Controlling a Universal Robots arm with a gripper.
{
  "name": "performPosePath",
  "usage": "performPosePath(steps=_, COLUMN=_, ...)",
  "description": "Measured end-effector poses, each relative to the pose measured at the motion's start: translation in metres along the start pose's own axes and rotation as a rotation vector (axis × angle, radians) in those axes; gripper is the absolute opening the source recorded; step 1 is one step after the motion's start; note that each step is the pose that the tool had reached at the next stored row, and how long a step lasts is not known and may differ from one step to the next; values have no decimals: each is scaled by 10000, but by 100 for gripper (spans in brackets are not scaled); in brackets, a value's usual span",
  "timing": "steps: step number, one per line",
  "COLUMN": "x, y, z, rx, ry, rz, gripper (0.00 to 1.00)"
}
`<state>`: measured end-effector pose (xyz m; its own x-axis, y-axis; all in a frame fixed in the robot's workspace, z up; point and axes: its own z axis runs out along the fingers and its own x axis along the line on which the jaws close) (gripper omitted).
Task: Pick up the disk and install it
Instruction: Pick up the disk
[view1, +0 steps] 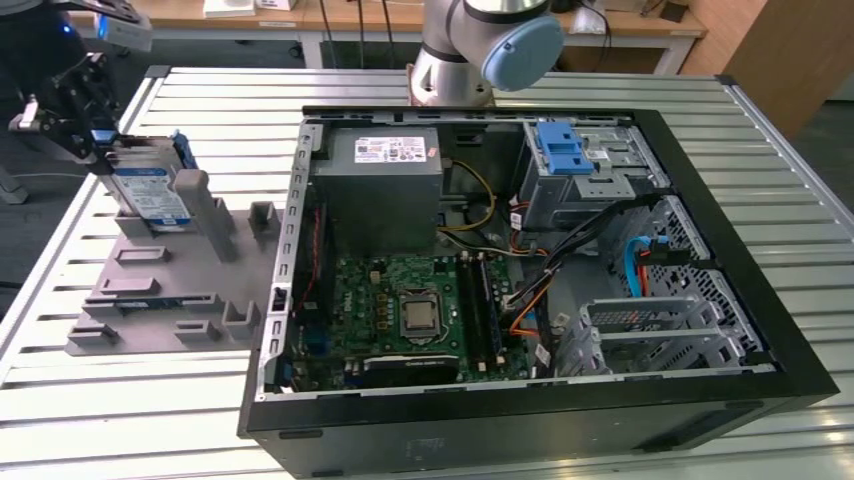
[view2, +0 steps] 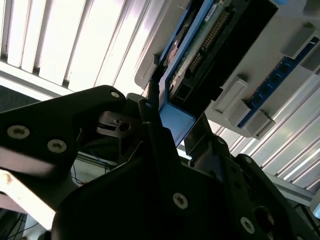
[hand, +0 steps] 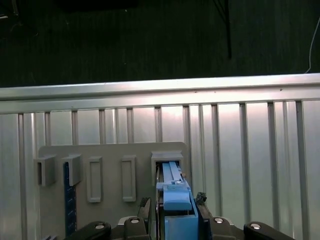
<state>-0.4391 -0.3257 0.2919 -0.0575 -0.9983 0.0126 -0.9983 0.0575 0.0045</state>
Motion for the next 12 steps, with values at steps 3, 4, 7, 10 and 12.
performPosePath(steps=3, x=0, y=0, z=9, rx=-4, ry=2, rz=38, gripper=46)
performPosePath(steps=4, x=0, y=0, z=13, rx=-4, ry=2, rz=39, gripper=46)
performPosePath(steps=7, x=0, y=0, z=15, rx=-5, ry=2, rz=39, gripper=46)
performPosePath(steps=10, x=0, y=0, z=16, rx=-4, ry=2, rz=39, gripper=38)
performPosePath(steps=12, x=0, y=0, z=16, rx=-4, ry=1, rz=39, gripper=38)
